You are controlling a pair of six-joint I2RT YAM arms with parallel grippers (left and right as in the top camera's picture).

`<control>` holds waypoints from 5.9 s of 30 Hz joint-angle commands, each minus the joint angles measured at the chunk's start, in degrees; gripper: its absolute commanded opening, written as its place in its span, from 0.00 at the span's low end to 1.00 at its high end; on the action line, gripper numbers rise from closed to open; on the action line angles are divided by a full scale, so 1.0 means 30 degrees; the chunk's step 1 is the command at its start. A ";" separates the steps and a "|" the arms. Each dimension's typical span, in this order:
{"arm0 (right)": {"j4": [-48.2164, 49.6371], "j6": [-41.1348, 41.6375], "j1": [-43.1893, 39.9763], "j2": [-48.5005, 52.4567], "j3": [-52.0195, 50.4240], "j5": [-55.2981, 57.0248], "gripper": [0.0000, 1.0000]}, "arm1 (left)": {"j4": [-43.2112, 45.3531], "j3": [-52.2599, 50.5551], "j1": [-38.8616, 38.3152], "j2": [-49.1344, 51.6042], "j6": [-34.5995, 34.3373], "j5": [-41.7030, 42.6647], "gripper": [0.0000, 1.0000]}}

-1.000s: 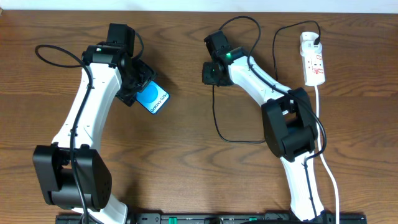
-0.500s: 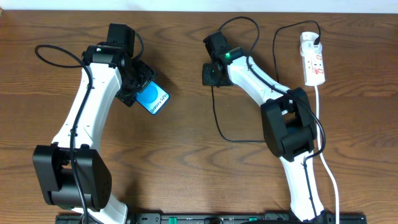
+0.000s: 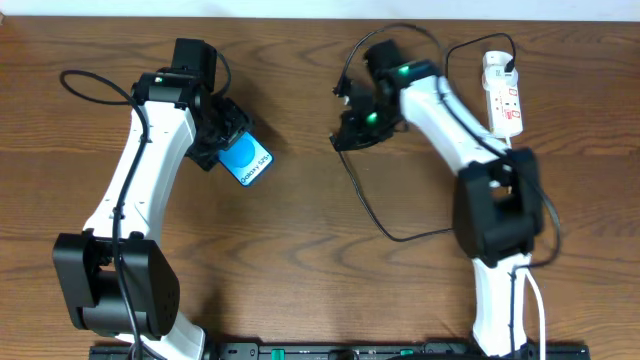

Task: Plug charger to phone and switch on socket

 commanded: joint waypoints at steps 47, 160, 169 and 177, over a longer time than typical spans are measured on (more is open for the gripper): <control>0.5843 0.8816 0.4182 -0.1661 -0.7504 0.8990 0.01 | 0.4758 0.0328 0.0051 -0.0350 0.5632 0.3147 0.08; 0.5989 0.9289 0.4976 -0.6229 -0.6696 -0.3614 0.01 | 0.2426 0.0321 0.0532 -0.0335 0.2259 0.4510 0.07; 0.5858 0.9209 0.4983 -0.6229 -0.6696 -0.3614 0.01 | 0.2353 0.0321 0.0532 -0.0335 0.2273 0.4087 0.08; 0.5872 0.9063 0.4991 -0.6229 -0.6696 -0.3687 0.01 | 0.1989 0.0321 0.0532 -0.0335 0.2790 0.4080 0.07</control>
